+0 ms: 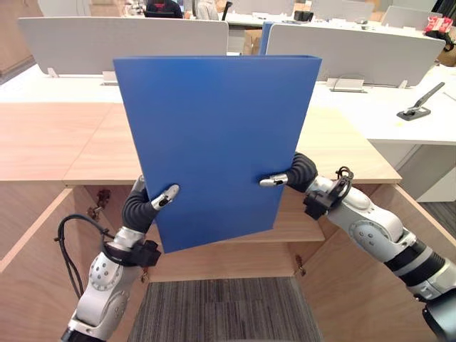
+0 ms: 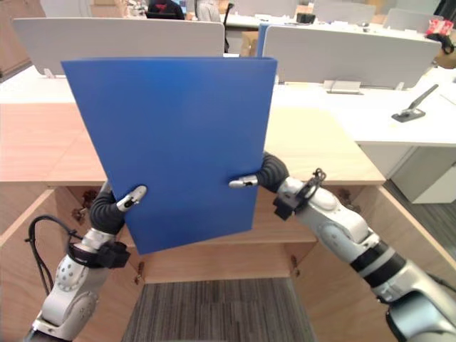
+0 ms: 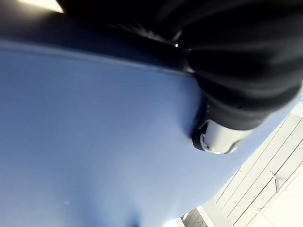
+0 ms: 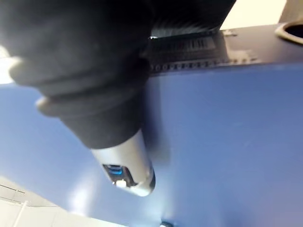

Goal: Walk over to the cabinet, pick up the folder, carry it to the office cabinet, place the folder inside the office cabinet, then close the office cabinet door

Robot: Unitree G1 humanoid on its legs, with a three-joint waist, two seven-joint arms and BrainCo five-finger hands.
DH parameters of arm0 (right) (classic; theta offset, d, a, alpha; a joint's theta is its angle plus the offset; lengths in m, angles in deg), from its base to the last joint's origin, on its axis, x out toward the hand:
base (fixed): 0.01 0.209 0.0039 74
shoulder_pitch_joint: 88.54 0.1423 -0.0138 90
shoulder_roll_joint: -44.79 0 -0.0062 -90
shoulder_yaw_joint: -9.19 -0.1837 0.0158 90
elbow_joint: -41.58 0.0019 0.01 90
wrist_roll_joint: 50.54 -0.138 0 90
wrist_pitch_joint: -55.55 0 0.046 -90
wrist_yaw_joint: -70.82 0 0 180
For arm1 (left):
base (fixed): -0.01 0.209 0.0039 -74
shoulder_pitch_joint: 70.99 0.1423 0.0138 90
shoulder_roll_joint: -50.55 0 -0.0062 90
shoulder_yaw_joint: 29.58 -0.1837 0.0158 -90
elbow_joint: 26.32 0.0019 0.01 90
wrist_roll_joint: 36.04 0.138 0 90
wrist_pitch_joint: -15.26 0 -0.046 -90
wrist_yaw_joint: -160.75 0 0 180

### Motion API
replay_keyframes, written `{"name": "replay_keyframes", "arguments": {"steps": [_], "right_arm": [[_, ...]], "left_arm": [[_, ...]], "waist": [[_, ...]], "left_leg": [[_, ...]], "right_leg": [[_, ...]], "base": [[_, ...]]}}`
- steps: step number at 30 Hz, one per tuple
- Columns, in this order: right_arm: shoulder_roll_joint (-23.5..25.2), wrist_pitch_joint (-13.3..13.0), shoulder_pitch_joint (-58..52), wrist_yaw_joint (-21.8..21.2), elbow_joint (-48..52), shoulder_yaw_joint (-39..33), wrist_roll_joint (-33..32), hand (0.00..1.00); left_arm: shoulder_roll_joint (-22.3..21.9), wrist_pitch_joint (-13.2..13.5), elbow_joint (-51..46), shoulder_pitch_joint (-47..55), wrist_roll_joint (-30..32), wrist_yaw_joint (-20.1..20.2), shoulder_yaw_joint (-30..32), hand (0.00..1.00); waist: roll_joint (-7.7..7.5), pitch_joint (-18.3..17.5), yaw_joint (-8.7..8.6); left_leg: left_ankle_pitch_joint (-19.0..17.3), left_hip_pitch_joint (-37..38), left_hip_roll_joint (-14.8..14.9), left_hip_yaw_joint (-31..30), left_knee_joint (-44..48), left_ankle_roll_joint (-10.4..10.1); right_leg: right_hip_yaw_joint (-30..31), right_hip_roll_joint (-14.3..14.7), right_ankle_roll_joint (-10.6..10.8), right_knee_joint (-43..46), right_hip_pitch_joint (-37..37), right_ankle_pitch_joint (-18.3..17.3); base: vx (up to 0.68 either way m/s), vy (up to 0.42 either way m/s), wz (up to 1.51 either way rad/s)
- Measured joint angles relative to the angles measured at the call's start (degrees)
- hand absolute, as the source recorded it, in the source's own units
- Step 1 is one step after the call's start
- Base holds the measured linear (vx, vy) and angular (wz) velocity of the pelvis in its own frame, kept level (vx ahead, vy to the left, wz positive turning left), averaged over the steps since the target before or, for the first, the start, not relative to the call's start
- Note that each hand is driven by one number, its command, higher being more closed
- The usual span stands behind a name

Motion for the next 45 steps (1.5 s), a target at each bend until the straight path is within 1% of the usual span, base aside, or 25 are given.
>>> {"name": "replay_keyframes", "arguments": {"steps": [2, 4, 7, 9, 10, 12, 13, 15, 18, 20, 22, 23, 25, 26, 27, 29, 31, 33, 35, 37, 39, 40, 41, 43, 45], "right_arm": [[0.02, -0.07, 0.0, 0.02, -0.06, -0.13, -0.03, 1.0], [-0.1, -0.24, 0.03, 0.08, -0.77, -0.69, 1.56, 1.0], [0.06, -0.95, 0.11, 0.09, -0.95, -2.62, 8.98, 1.0], [0.19, -1.43, 0.12, 0.1, 1.15, -3.96, 20.09, 1.0], [0.35, -1.43, 0.12, 0.05, 1.98, -4.12, 22.61, 1.0], [2.26, -1.43, 0.05, -0.5, 4.94, -4.73, 33.51, 1.0], [3.44, -1.43, 0.05, -0.71, 5.6, -4.98, 35.58, 1.0], [9.75, -2.29, 0.04, -0.66, 8.14, -5.65, 40.9, 1.0], [14.33, -4.38, -0.15, -0.51, 10.78, -5.76, 43.57, 1.0], [16.51, -7.42, -2.01, 0.01, 12.47, -5.9, 50.14, 1.0], [16.64, -8.95, -4.32, 0.16, 12.67, -5.88, 54.95, 1.0], [16.63, -9.07, -5.74, 0.25, 12.64, -5.87, 57.0, 1.0], [16.43, -9.53, -9.24, 0.75, 12.52, -5.55, 61.9, 1.0], [15.96, -10.52, -12.04, 1.08, 12.16, -4.8, 67.12, 1.0], [15.58, -10.97, -12.86, 1.2, 11.75, -4.22, 68.52, 1.0], [13.37, -12.87, -14.39, 1.77, 7.52, -0.08, 74.7, 1.0], [11.61, -13.24, -14.71, 1.67, 1.81, 4.47, 79.69, 1.0], [11.17, -13.97, -15.59, 1.87, -7.77, 8.36, 87.76, 1.0], [11.56, -14.48, -15.65, 2.95, -15.71, 8.99, 90.16, 1.0], [11.82, -14.7, -15.5, 4.13, -21.93, 9.22, 94.85, 1.0], [13.11, -14.49, -14.96, 4.36, -30.28, 10.6, 101.56, 1.0], [13.86, -14.24, -14.98, 4.33, -32.28, 10.49, 102.0, 1.0], [15.76, -13.1, -15.61, 4.2, -35.51, 9.25, 101.78, 1.0], [20.39, -11.34, -18.21, 3.91, -39.35, 1.05, 99.6, 1.0], [25.63, -8.47, -19.77, 4.98, -42.76, -8.94, 93.68, 1.0]], "left_arm": [[0.81, -0.03, 0.31, 0.0, -1.74, 0.2, -1.04, 0.0], [1.68, -0.01, 0.82, 0.07, -4.29, 1.73, -3.08, 0.0], [1.91, -0.46, 2.78, 2.05, -7.09, 4.42, -6.37, 0.0], [1.84, -3.75, 8.44, 3.01, -8.62, 8.38, -10.23, 0.0], [1.64, -4.41, 9.98, 3.31, -8.63, 9.25, -11.15, 0.0], [-1.29, -6.69, 16.9, 3.94, -8.23, 11.75, -13.86, 0.0], [-2.48, -7.27, 19.06, 3.88, -7.93, 12.17, -14.56, 0.0], [-7.59, -9.83, 29.15, 3.75, -4.36, 12.82, -16.28, 0.0], [-11.81, -11.65, 39.82, 3.69, -1.15, 12.9, -16.17, 0.0], [-14.68, -13.14, 49.95, 3.48, 3.56, 12.15, -14.85, 0.0], [-16.09, -13.82, 55.87, 3.64, 7.91, 11.08, -12.65, 0.0], [-16.73, -13.85, 57.91, 3.84, 9.94, 10.38, -11.04, 0.0], [-18.16, -13.73, 62.27, 3.91, 14.31, 8.38, -6.96, 0.0], [-19.2, -13.72, 65.61, 3.91, 17.35, 6.3, -4.08, 0.0], [-19.42, -13.72, 66.74, 3.94, 18.01, 5.64, -3.19, 0.0], [-20.47, -13.66, 69.56, 3.83, 19.51, 3.56, 0.36, 0.0], [-21.03, -13.61, 70.89, 3.6, 20.53, 2.34, 2.43, 0.0], [-21.2, -13.63, 71.67, 3.12, 20.57, 0.94, 3.36, 0.0], [-21.11, -13.92, 72.94, 2.61, 21.83, -0.69, 4.35, 0.0], [-20.92, -13.6, 73.26, 2.31, 24.83, -1.72, 4.6, 0.0], [-21.02, -13.08, 73.07, 2.08, 26.65, -2.28, 5.25, 0.0], [-21.14, -12.98, 72.71, 2.12, 26.7, -2.43, 5.59, 0.0], [-21.36, -12.98, 72.71, 2.18, 26.8, -2.9, 6.37, 0.0], [-22.33, -13.05, 72.71, 2.66, 27.12, -3.75, 8.95, 0.0], [-23.48, -13.09, 72.59, 3.67, 27.36, -4.79, 11.89, 0.0]], "waist": [[0.02, -0.04, 0.0], [0.04, -0.24, -0.01], [0.26, -0.7, -0.18], [0.71, -1.44, -0.28], [0.72, -1.55, -0.38], [0.66, -1.74, -0.67], [0.67, -1.78, -0.77], [0.65, -1.8, -1.31], [0.58, -1.83, -1.5], [0.12, -1.85, -1.16], [-0.27, -1.61, -0.86], [-0.45, -1.49, -0.79], [-0.71, -1.33, -0.6], [-0.82, -1.27, -0.48], [-0.87, -1.23, -0.42], [-1.05, -1.13, -0.42], [-1.12, -1.09, -0.19], [-1.24, -0.78, -0.04], [-1.1, -0.58, -0.06], [-0.89, -0.31, 0.0], [-0.55, 0.57, 0.67], [-0.46, 0.81, 0.71], [0.0, 1.28, 0.69], [0.66, 1.75, 0.65], [1.64, 1.96, 0.46]], "left_leg": [[0.18, 0.0, 0.0, -0.08, -0.03, -0.07], [0.39, -0.02, 0.0, -0.18, -0.19, -0.21], [0.57, -0.02, 0.01, -0.2, -0.34, -0.3], [0.78, -0.01, 0.0, -0.17, -0.77, -0.34], [0.84, -0.01, 0.01, -0.17, -0.86, -0.37], [0.86, 0.0, 0.09, -0.1, -0.87, -0.39], [0.87, 0.0, 0.09, -0.08, -0.86, -0.39], [0.87, 0.01, 0.11, 0.06, -0.87, -0.38], [0.87, -0.02, 0.13, 0.31, -0.92, -0.38], [0.86, -0.03, 0.02, 0.37, -0.98, -0.39], [0.86, 0.0, -0.01, 0.36, -0.97, -0.39], [0.86, 0.02, -0.01, 0.35, -0.97, -0.39], [0.86, 0.02, 0.03, 0.34, -0.98, -0.4], [0.85, -0.01, 0.03, 0.34, -1.01, -0.41], [0.85, -0.01, 0.02, 0.35, -1.02, -0.41], [0.85, -0.05, 0.06, 0.34, -1.03, -0.41], [0.85, -0.05, 0.13, 0.3, -1.03, -0.41], [0.85, -0.05, 0.2, 0.27, -0.96, -0.4], [0.85, -0.05, 0.2, 0.33, -0.9, -0.4], [0.83, 0.02, 0.25, 0.54, -0.78, -0.42], [0.77, 0.22, 0.47, 1.27, -0.67, -0.49], [0.76, 0.22, 0.58, 1.46, -0.62, -0.5], [0.76, 0.22, 0.82, 1.78, -0.59, -0.51], [0.55, 0.2, 1.18, 2.05, -0.39, -0.84], [0.22, 0.24, 1.8, 2.03, -0.03, -1.26]], "right_leg": [[-0.08, -0.02, -0.12, 0.05, -0.01, 0.08], [-0.18, -0.05, -0.18, 0.03, -0.09, 0.12], [-0.24, -0.06, -0.27, 0.0, -0.26, 0.17], [-0.25, -0.03, -0.3, 0.01, -0.49, 0.18], [-0.25, -0.01, -0.3, 0.01, -0.55, 0.19], [-0.24, 0.06, -0.3, 0.03, -0.61, 0.19], [-0.24, 0.06, -0.3, 0.04, -0.63, 0.19], [-0.19, 0.06, -0.31, 0.17, -0.78, 0.18], [-0.04, 0.0, -0.41, 0.5, -1.11, 0.0], [-0.04, -0.49, -0.47, 2.49, -2.04, -1.25], [-0.04, -0.74, -0.48, 3.65, -2.54, -2.02], [-0.04, -0.83, -0.49, 4.17, -2.74, -2.39], [-0.06, -0.89, -0.44, 4.85, -3.08, -3.11], [-0.06, -1.03, -0.34, 5.57, -3.49, -3.66], [-0.06, -1.1, -0.45, 5.93, -3.65, -3.86], [-0.08, -1.15, -0.62, 6.55, -4.02, -4.08], [-0.1, -1.09, -0.73, 6.65, -4.04, -4.13], [-0.21, -1.09, -0.72, 7.01, -4.08, -4.1], [-0.18, -1.08, -0.69, 7.0, -4.08, -4.05], [0.06, -1.01, -0.66, 6.91, -4.06, -3.91], [0.75, -0.67, -0.82, 6.48, -4.06, -3.57], [0.79, -0.59, -0.76, 6.3, -4.09, -3.6], [0.37, -0.6, -0.93, 6.05, -4.09, -4.18], [-1.57, -1.0, -0.97, 5.81, -3.82, -4.2], [-3.38, -0.84, -1.06, 4.78, -2.93, -3.89]], "base": [[-0.04, 0.002, 0.03], [-0.05, 0.005, 0.03], [-0.05, 0.007, -0.01], [0.0, 0.0, 0.0], [0.0, 0.0, 0.0], [0.0, 0.0, 0.0], [0.0, 0.0, 0.0], [0.0, 0.0, 0.0], [-0.01, 0.008, -0.03], [0.0, 0.0, 0.0], [0.0, 0.0, 0.0], [0.0, 0.0, 0.0], [0.0, 0.0, 0.0], [0.0, 0.0, 0.0], [0.0, 0.0, 0.0], [0.0, 0.0, 0.0], [0.0, 0.0, 0.0], [0.0, 0.0, 0.0], [0.0, 0.0, 0.0], [-0.03, 0.014, -0.07], [-0.04, 0.017, -0.16], [-0.04, 0.011, -0.19], [-0.04, 0.011, -0.17], [-0.02, 0.007, -0.12], [0.01, -0.02, -0.01]]}}
